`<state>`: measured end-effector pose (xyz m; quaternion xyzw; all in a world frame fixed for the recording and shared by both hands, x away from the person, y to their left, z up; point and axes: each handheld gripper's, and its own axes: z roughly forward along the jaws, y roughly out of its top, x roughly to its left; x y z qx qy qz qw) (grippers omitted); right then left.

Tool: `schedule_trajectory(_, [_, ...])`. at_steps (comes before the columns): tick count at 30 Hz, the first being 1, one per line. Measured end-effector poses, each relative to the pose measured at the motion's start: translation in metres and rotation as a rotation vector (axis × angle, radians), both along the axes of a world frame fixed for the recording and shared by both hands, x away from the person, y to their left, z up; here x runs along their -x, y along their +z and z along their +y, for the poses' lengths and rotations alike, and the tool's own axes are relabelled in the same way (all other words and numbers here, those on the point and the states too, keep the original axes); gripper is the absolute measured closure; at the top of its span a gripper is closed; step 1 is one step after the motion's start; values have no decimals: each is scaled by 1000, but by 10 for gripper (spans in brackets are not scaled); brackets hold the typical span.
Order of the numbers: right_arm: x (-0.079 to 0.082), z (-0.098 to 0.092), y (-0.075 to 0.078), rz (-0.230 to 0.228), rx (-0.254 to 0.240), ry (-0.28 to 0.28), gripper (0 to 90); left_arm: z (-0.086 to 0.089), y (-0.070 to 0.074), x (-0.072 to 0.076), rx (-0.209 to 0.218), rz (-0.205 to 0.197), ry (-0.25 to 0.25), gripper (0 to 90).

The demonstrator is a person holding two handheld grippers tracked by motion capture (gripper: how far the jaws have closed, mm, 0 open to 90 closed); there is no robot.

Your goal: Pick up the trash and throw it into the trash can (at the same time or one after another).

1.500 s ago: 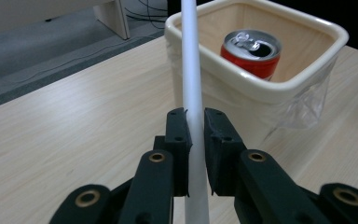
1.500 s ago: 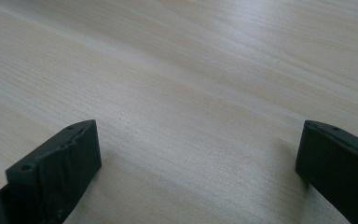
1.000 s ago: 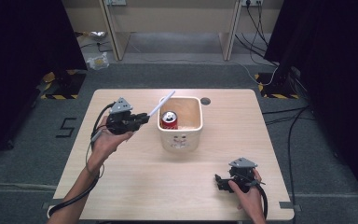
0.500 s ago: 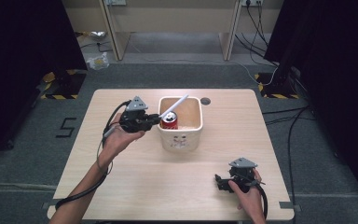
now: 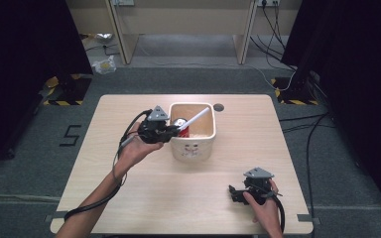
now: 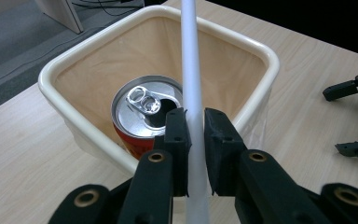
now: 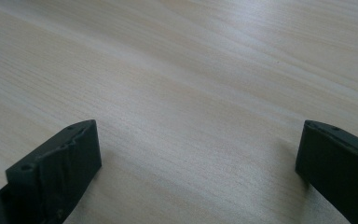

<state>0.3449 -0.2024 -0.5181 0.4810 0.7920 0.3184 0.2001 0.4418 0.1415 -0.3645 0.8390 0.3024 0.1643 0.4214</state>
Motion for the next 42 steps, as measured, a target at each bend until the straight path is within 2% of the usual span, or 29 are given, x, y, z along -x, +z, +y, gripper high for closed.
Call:
schedule_trajectory(6, [0,0,0,-1,0,1,2,-1,-2,-3,6,14,2,791])
schedule_trajectory(15, [0,0,0,0,-1,-1,2,-8,3,-2,14,7,-10,771])
schedule_trajectory(18, [0,0,0,1,-1,-1,2,-9,6,-1,40,-4,-1,687])
schedule_trajectory(20, [0,0,0,1,0,0,2,-8,9,0,57,-11,-1,666])
schedule_trajectory(24, [0,0,0,0,0,0,2,-4,12,1,62,-14,2,603])
schedule_trajectory(25, [0,0,0,1,0,0,2,-3,12,1,68,-14,10,603])
schedule_trajectory(31, [0,0,0,0,0,0,2,9,14,0,110,13,38,476])
schedule_trajectory(36, [0,0,0,0,0,0,2,18,16,0,129,16,64,394])
schedule_trajectory(42, [0,0,0,0,0,0,2,31,19,1,157,19,89,344])
